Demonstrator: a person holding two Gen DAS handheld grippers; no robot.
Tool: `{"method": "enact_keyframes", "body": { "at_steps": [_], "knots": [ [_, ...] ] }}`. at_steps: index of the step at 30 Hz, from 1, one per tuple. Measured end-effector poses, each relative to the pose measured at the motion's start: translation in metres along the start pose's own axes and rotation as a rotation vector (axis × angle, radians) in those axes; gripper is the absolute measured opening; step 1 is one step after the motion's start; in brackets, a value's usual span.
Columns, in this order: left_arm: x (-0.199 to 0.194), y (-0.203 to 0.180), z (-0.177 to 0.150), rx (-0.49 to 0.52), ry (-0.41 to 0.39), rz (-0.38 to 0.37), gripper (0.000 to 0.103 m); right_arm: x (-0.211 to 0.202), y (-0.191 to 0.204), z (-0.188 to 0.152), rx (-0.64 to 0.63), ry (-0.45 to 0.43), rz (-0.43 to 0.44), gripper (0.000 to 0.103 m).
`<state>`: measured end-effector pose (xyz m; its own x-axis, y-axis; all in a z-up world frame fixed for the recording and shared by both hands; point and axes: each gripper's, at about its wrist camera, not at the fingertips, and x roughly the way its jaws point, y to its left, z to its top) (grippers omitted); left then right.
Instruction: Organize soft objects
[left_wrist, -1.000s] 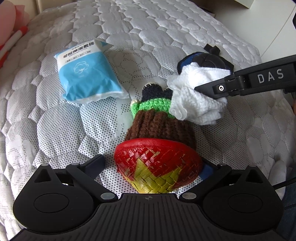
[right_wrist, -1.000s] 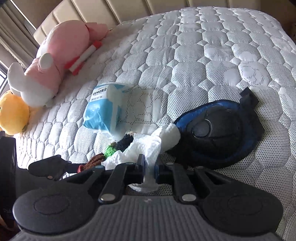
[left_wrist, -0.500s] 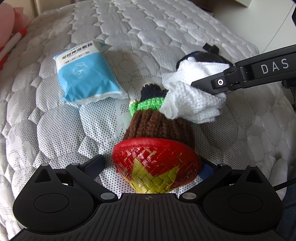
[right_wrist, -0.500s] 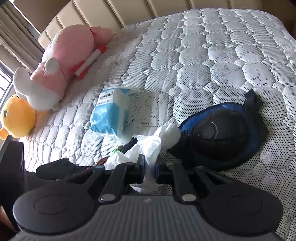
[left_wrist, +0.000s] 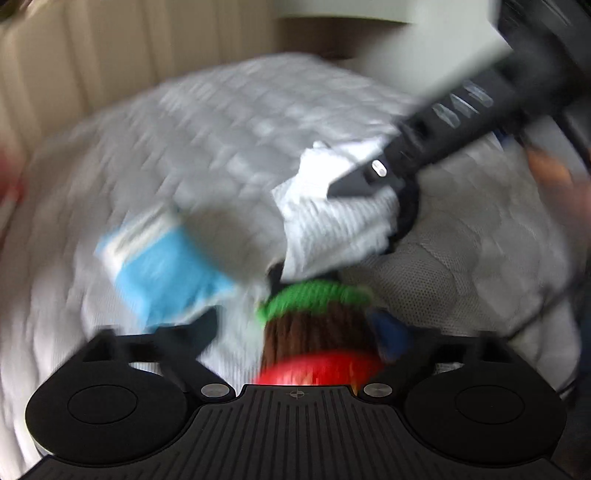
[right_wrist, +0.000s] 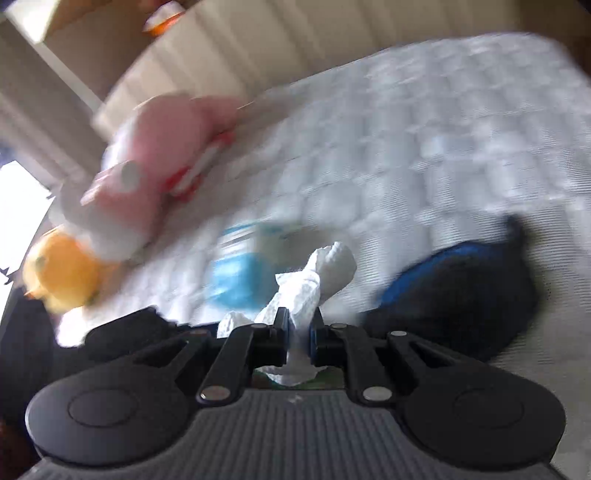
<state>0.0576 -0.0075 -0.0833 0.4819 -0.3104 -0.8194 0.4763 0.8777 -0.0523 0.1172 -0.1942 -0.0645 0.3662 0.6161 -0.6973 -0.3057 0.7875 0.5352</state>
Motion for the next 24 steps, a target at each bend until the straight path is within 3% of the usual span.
{"method": "enact_keyframes", "body": {
  "at_steps": [2, 5, 6, 8, 11, 13, 17, 19, 21, 24],
  "knots": [
    [-0.008, 0.012, -0.006, -0.191, 0.031, -0.003, 0.100, 0.015, 0.012, -0.004, -0.051, 0.063, 0.040, 0.012],
    [-0.006, 0.028, -0.020, -0.423, 0.082, -0.061, 0.100, 0.027, 0.014, -0.012, -0.107, 0.110, -0.046, 0.012],
    [-0.002, 0.034, -0.026, -0.500, 0.095, -0.081, 0.101, 0.028, 0.011, -0.013, -0.110, 0.114, -0.077, 0.017],
    [0.006, 0.041, -0.032, -0.588, 0.112, -0.121, 0.102, 0.023, 0.000, -0.012, -0.068, 0.104, -0.114, 0.017],
    [0.022, 0.036, -0.029, -0.606, 0.141, -0.138, 0.103, 0.017, -0.009, -0.012, -0.060, 0.080, -0.228, 0.013],
    [0.027, 0.030, -0.024, -0.578, 0.124, -0.130, 0.103, 0.013, -0.015, -0.013, -0.035, 0.067, -0.250, 0.013],
    [0.025, 0.012, -0.019, -0.407, 0.034, -0.139, 0.099, -0.008, -0.017, -0.012, 0.047, 0.006, -0.168, 0.013],
    [0.020, -0.006, -0.012, -0.221, -0.005, -0.074, 0.078, -0.025, -0.012, -0.011, 0.059, -0.049, -0.128, 0.013],
    [0.019, -0.025, -0.005, 0.014, -0.041, -0.001, 0.079, -0.040, -0.008, -0.011, 0.067, -0.096, -0.077, 0.013],
    [0.021, -0.044, -0.004, 0.294, -0.095, 0.074, 0.079, -0.044, -0.001, -0.011, 0.067, -0.099, -0.003, 0.013]
  ]
}}
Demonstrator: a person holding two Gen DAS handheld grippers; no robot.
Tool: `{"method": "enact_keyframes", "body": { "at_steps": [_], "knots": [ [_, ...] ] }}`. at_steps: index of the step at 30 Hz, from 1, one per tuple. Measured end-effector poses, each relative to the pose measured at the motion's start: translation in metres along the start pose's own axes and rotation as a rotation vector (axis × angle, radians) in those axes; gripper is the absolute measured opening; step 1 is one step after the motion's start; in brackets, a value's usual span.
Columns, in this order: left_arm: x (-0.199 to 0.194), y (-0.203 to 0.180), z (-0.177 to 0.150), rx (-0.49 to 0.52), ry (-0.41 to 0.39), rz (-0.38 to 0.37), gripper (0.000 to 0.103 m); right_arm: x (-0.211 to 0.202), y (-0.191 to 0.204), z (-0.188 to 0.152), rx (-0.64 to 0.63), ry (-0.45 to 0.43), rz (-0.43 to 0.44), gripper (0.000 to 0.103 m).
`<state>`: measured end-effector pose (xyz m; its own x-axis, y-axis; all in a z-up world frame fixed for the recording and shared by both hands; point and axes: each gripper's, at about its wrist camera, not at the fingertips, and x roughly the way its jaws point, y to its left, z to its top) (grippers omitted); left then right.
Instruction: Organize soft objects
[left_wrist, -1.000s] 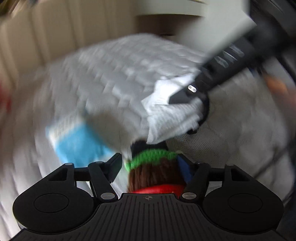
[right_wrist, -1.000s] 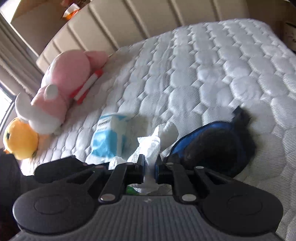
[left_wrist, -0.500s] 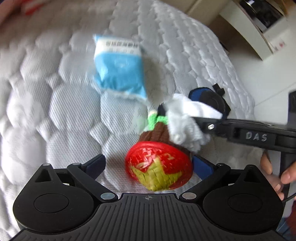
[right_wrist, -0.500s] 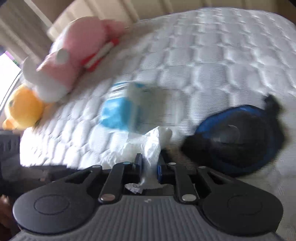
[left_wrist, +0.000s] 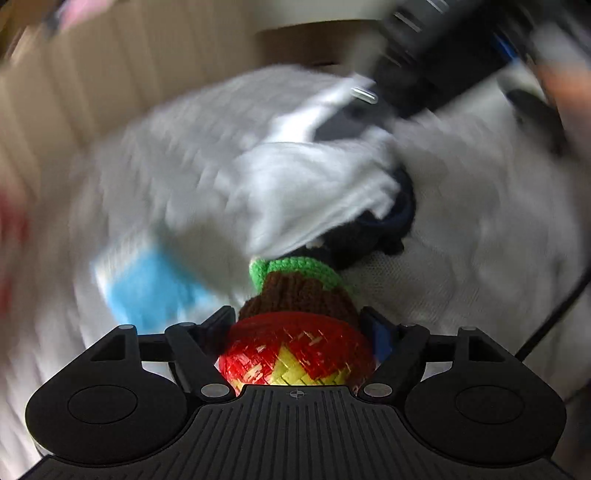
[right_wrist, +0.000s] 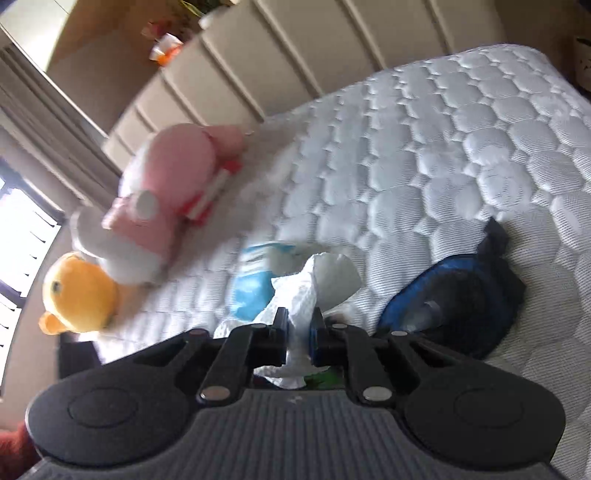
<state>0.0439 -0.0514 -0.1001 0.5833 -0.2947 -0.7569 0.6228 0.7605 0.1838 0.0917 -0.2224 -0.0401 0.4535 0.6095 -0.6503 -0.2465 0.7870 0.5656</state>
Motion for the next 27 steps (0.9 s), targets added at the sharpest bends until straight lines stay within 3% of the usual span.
{"method": "enact_keyframes", "body": {
  "at_steps": [1, 2, 6, 8, 10, 12, 16, 19, 21, 23, 24, 26, 27],
  "knots": [
    [0.001, -0.005, 0.001, 0.080, -0.015, 0.016, 0.080, 0.004, 0.002, -0.002, -0.003, 0.023, 0.018, 0.013],
    [0.003, -0.005, 0.000, 0.098, -0.017, 0.013, 0.080, 0.009, 0.004, -0.006, -0.011, 0.051, 0.022, 0.013],
    [0.000, 0.004, 0.001, -0.041, -0.003, -0.078, 0.089, 0.042, 0.010, -0.024, -0.106, 0.173, -0.082, 0.013],
    [-0.010, 0.007, 0.002, -0.098, -0.018, -0.088, 0.094, 0.052, 0.009, -0.027, -0.150, 0.200, -0.158, 0.013],
    [-0.018, 0.014, 0.002, -0.209, -0.009, -0.062, 0.095, 0.055, 0.005, -0.026, -0.164, 0.202, -0.215, 0.013],
    [-0.021, 0.030, -0.001, -0.385, 0.014, -0.059, 0.099, 0.055, 0.000, -0.025, -0.144, 0.200, -0.246, 0.013],
    [-0.001, 0.067, -0.019, -0.728, 0.129, -0.117, 0.100, 0.051, -0.005, -0.023, -0.107, 0.180, -0.245, 0.013],
    [0.014, 0.084, -0.036, -0.872, 0.159, -0.154, 0.102, 0.042, -0.006, -0.018, -0.076, 0.132, -0.220, 0.013],
    [0.020, 0.084, -0.032, -0.852, 0.112, -0.165, 0.102, 0.037, -0.007, -0.013, -0.064, 0.099, -0.216, 0.013],
    [0.021, 0.077, -0.022, -0.751, 0.072, -0.169, 0.101, 0.032, -0.011, -0.008, -0.047, 0.070, -0.227, 0.013],
    [0.021, 0.070, -0.017, -0.671, 0.065, -0.152, 0.099, 0.029, -0.013, -0.007, -0.037, 0.062, -0.229, 0.013],
    [0.019, 0.052, -0.009, -0.473, 0.064, -0.089, 0.081, 0.024, -0.017, -0.005, -0.012, 0.043, -0.220, 0.013],
    [0.014, 0.039, -0.006, -0.360, 0.049, -0.057, 0.081, 0.021, -0.017, -0.004, -0.006, 0.028, -0.209, 0.013]
  ]
}}
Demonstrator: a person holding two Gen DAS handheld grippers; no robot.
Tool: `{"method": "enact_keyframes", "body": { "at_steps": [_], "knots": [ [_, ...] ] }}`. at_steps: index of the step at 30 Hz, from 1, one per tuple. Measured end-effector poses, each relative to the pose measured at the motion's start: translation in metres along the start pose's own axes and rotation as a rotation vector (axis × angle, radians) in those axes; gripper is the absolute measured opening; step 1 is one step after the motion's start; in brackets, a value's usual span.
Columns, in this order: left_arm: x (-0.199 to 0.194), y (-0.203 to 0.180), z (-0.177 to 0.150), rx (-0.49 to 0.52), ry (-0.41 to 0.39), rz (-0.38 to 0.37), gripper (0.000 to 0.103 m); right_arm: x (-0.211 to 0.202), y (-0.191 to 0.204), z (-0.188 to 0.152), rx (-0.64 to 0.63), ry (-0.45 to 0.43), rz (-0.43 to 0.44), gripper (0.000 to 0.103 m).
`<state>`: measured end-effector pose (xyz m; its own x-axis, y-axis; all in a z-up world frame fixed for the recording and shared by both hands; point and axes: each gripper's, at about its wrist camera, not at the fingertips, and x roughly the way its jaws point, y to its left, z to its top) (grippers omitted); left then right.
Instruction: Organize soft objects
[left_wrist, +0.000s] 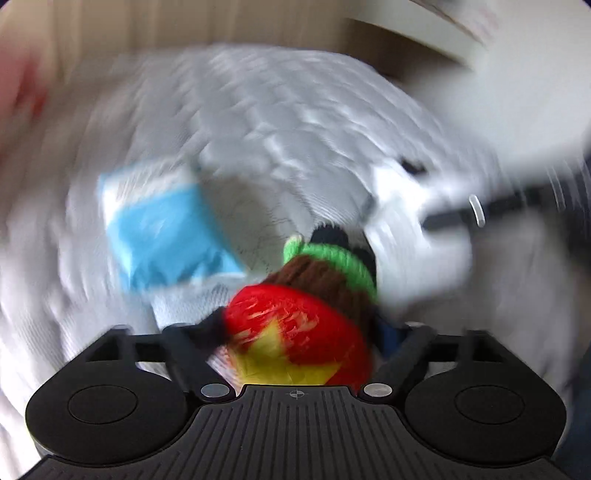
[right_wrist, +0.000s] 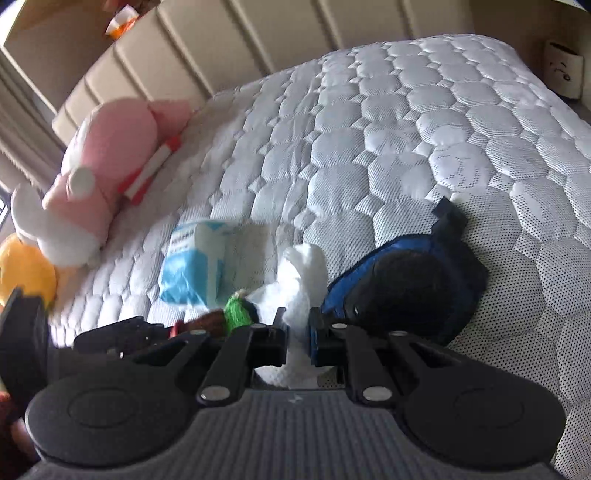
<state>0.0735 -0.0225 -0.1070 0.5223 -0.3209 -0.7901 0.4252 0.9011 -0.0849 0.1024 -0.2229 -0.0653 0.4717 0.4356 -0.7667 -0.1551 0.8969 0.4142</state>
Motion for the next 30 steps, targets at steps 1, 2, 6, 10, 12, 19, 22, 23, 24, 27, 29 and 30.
{"method": "enact_keyframes", "body": {
  "at_steps": [1, 2, 6, 10, 12, 19, 22, 23, 24, 27, 29, 30],
  "knots": [
    [-0.004, -0.013, -0.002, 0.111, -0.018, 0.030, 0.080, -0.003, 0.000, 0.001, 0.006, -0.017, 0.013, 0.013],
    [-0.009, -0.027, -0.007, 0.209, -0.035, 0.044, 0.080, -0.009, 0.001, 0.002, 0.007, -0.044, 0.037, 0.013],
    [-0.012, -0.064, -0.025, 0.406, -0.045, 0.050, 0.081, -0.024, 0.024, 0.002, -0.064, -0.087, 0.224, 0.013],
    [-0.009, -0.063, -0.025, 0.377, -0.025, 0.037, 0.085, -0.006, 0.041, -0.011, -0.146, 0.031, 0.211, 0.013],
    [-0.006, -0.052, -0.021, 0.290, -0.007, 0.001, 0.089, 0.005, 0.041, -0.017, -0.179, 0.081, 0.107, 0.013],
    [0.002, -0.031, -0.018, 0.123, 0.033, -0.084, 0.097, 0.008, 0.030, -0.015, -0.161, 0.063, -0.059, 0.013],
    [0.001, -0.022, -0.017, 0.056, 0.017, -0.092, 0.093, 0.003, 0.028, -0.012, -0.156, 0.028, -0.063, 0.013],
    [0.000, -0.022, -0.016, 0.054, -0.002, -0.074, 0.082, 0.000, 0.028, -0.010, -0.147, 0.017, -0.062, 0.013],
    [0.002, -0.026, -0.009, 0.089, -0.015, -0.050, 0.081, -0.003, 0.025, -0.008, -0.131, 0.005, -0.058, 0.013],
    [-0.008, -0.051, -0.015, 0.446, -0.151, 0.193, 0.080, -0.014, 0.017, -0.001, -0.088, -0.045, -0.044, 0.013],
    [-0.007, -0.064, -0.027, 0.675, -0.254, 0.377, 0.080, -0.019, 0.013, 0.003, -0.063, -0.079, -0.038, 0.013],
    [-0.006, -0.065, -0.030, 0.714, -0.271, 0.408, 0.080, -0.020, 0.012, 0.004, -0.056, -0.084, -0.036, 0.013]
  ]
}}
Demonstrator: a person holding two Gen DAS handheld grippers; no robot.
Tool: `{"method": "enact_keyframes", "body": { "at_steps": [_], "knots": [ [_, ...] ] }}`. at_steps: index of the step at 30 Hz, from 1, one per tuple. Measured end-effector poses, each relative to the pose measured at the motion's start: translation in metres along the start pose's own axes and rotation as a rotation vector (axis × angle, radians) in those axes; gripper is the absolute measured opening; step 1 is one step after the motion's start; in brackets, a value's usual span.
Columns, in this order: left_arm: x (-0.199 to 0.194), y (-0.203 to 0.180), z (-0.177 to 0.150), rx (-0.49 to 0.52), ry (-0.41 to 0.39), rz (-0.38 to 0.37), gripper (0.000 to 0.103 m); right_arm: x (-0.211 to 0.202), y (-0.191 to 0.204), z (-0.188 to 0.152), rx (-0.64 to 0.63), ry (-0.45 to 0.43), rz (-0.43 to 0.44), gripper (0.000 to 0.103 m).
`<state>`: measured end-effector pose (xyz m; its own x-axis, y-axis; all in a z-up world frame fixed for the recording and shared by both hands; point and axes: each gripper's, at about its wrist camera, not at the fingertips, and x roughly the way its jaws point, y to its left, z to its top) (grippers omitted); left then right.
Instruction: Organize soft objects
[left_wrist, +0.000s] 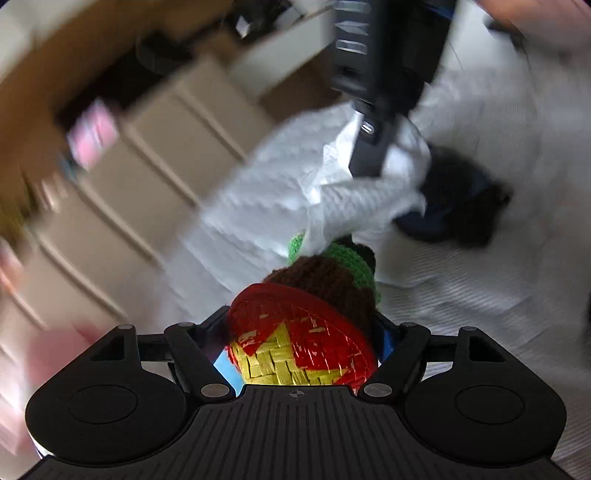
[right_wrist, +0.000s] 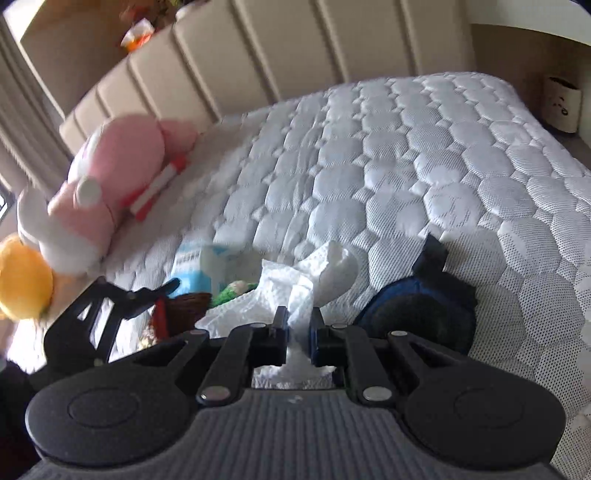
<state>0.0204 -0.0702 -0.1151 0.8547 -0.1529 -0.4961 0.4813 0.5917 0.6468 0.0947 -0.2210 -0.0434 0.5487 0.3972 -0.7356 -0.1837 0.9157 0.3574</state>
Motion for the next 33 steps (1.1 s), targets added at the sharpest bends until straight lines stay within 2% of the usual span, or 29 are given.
{"method": "enact_keyframes", "body": {
  "at_steps": [1, 3, 5, 6, 8, 10, 11, 15, 18, 22, 29, 33],
  "knots": [
    [0.001, 0.000, -0.001, -0.016, 0.010, -0.021, 0.080, 0.000, -0.001, 0.001, 0.005, -0.003, 0.002, 0.013],
    [0.004, -0.001, -0.003, -0.068, 0.051, -0.120, 0.081, 0.002, 0.002, -0.001, -0.008, -0.001, 0.007, 0.013],
    [0.003, -0.008, -0.003, -0.063, 0.065, -0.148, 0.082, 0.002, 0.006, -0.003, -0.024, 0.002, 0.031, 0.013],
    [0.003, -0.010, -0.001, -0.070, 0.068, -0.167, 0.083, 0.001, 0.008, -0.003, -0.027, 0.001, 0.058, 0.013],
    [-0.006, -0.007, 0.001, -0.142, 0.074, -0.223, 0.093, 0.000, 0.012, -0.004, -0.024, 0.020, 0.162, 0.013],
    [-0.010, 0.001, 0.001, -0.241, 0.094, -0.268, 0.094, 0.005, 0.018, -0.008, -0.016, 0.078, 0.272, 0.013],
    [-0.011, 0.006, 0.002, -0.297, 0.109, -0.284, 0.094, 0.009, 0.022, -0.011, -0.029, 0.102, 0.285, 0.013],
    [-0.004, 0.034, -0.002, -0.528, 0.149, -0.349, 0.095, 0.020, 0.035, -0.021, -0.138, 0.155, 0.176, 0.013],
    [0.001, 0.047, -0.007, -0.642, 0.184, -0.379, 0.096, 0.022, 0.022, -0.020, -0.088, 0.166, 0.109, 0.014],
    [0.004, 0.055, -0.008, -0.722, 0.223, -0.402, 0.097, 0.024, 0.009, -0.018, -0.049, 0.164, 0.004, 0.014],
    [0.009, 0.062, -0.013, -0.777, 0.255, -0.425, 0.100, 0.032, 0.007, -0.021, -0.065, 0.185, -0.042, 0.014],
    [0.011, 0.070, -0.023, -0.900, 0.291, -0.525, 0.103, 0.036, 0.007, -0.023, -0.079, 0.198, -0.088, 0.014]
  ]
}}
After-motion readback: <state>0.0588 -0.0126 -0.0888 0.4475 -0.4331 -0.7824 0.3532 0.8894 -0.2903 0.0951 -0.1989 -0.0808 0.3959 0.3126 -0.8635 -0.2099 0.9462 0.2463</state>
